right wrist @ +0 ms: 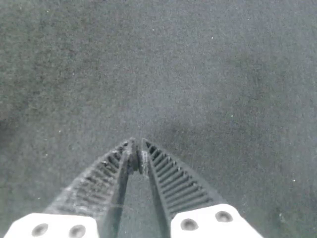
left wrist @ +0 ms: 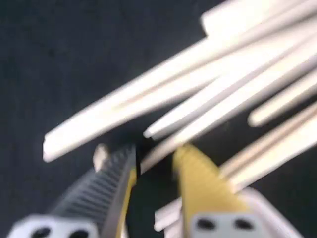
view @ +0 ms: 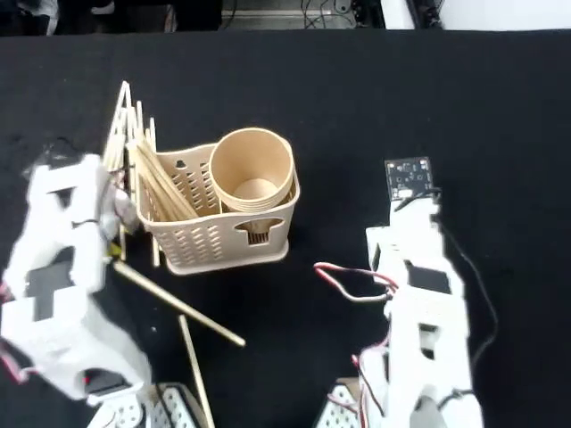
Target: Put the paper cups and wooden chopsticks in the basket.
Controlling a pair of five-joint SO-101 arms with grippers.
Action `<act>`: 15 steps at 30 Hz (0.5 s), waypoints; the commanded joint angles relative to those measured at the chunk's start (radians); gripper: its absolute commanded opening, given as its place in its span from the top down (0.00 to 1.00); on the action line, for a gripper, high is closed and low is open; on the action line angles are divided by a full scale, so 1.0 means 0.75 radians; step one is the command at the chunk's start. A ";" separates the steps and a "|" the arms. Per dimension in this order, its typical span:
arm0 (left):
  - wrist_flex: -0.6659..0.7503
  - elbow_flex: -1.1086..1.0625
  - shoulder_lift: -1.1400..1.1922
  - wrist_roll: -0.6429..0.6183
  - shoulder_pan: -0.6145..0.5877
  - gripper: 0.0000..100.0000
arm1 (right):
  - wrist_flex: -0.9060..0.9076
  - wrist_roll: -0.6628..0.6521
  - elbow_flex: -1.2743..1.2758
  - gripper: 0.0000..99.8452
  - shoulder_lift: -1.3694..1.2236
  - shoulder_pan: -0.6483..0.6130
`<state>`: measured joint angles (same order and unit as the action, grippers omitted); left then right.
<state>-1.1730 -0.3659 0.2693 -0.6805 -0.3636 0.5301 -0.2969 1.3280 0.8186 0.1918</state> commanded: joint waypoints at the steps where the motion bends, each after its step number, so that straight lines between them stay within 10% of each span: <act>1: -0.023 0.011 0.049 0.147 0.011 0.96 | -0.018 0.000 -0.005 0.99 0.030 -0.018; 15: -0.235 0.187 -0.045 0.213 -0.003 0.97 | -0.018 0.000 -0.005 0.99 0.030 -0.018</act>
<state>-1.2436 -0.3184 0.2984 -0.5654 -0.3560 0.5301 -0.2969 1.3280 0.8186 0.1918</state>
